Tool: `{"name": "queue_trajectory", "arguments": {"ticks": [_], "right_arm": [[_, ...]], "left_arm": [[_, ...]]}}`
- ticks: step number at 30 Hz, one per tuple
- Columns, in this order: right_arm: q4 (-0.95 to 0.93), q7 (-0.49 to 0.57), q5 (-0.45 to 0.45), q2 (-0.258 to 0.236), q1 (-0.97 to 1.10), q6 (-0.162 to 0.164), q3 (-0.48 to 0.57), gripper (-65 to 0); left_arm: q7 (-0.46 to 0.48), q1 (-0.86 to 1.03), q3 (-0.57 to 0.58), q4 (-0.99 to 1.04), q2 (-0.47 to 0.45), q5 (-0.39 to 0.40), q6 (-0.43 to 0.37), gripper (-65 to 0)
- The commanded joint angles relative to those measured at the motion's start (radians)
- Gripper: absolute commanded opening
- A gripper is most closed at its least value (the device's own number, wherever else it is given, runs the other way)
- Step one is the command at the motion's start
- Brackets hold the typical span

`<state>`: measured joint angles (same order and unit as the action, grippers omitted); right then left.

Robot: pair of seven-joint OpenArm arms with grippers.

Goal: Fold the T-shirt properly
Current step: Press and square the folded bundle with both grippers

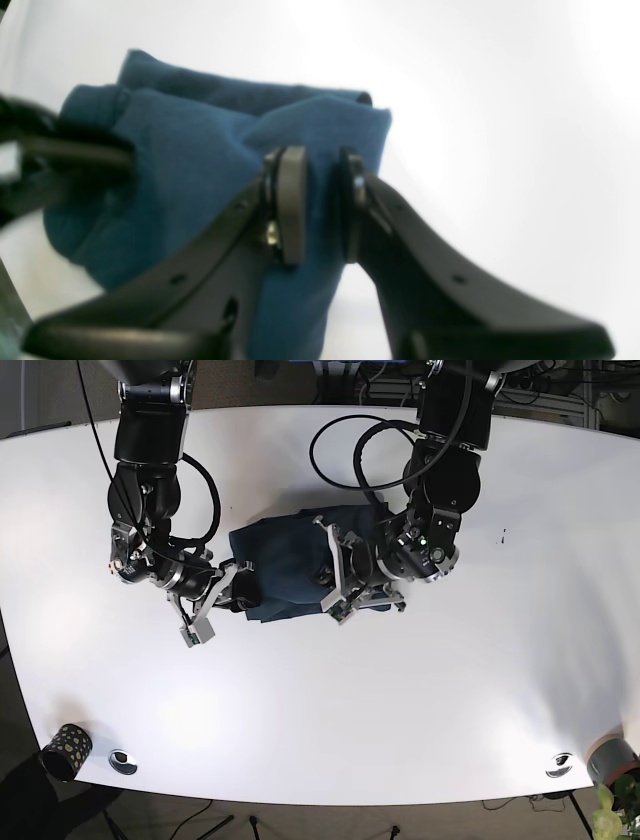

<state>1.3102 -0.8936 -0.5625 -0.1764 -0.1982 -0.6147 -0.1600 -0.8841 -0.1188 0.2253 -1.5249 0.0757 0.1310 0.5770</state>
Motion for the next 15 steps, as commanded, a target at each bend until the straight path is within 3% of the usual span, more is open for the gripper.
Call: {"name": "queue_trajectory", "arguments": {"ticks": [1,6,11,15], "right_arm": [[-0.03,0.07,-0.023,0.001,-0.024,-0.009,-0.002,-54.9],[-0.126,0.146,-0.003,-0.002,-0.024,-0.009,-0.002,-54.9],[-0.103,0.146,0.083,-0.002,-0.024,-0.017,-0.005,-55.2],[-0.016,0.112,0.078,-0.002,0.001,-0.017,-0.006,-55.2]], "left_arm": [[0.013,0.001,-0.002,-0.021,-0.026,0.009,0.004,-60.8],[0.026,0.044,-0.008,-0.015,-0.095,0.011,0.004,-61.2],[0.095,0.074,-0.093,-0.013,-0.138,0.011,0.005,-61.0],[0.093,0.074,-0.143,-0.035,-0.156,0.012,0.005,-61.1]]}}
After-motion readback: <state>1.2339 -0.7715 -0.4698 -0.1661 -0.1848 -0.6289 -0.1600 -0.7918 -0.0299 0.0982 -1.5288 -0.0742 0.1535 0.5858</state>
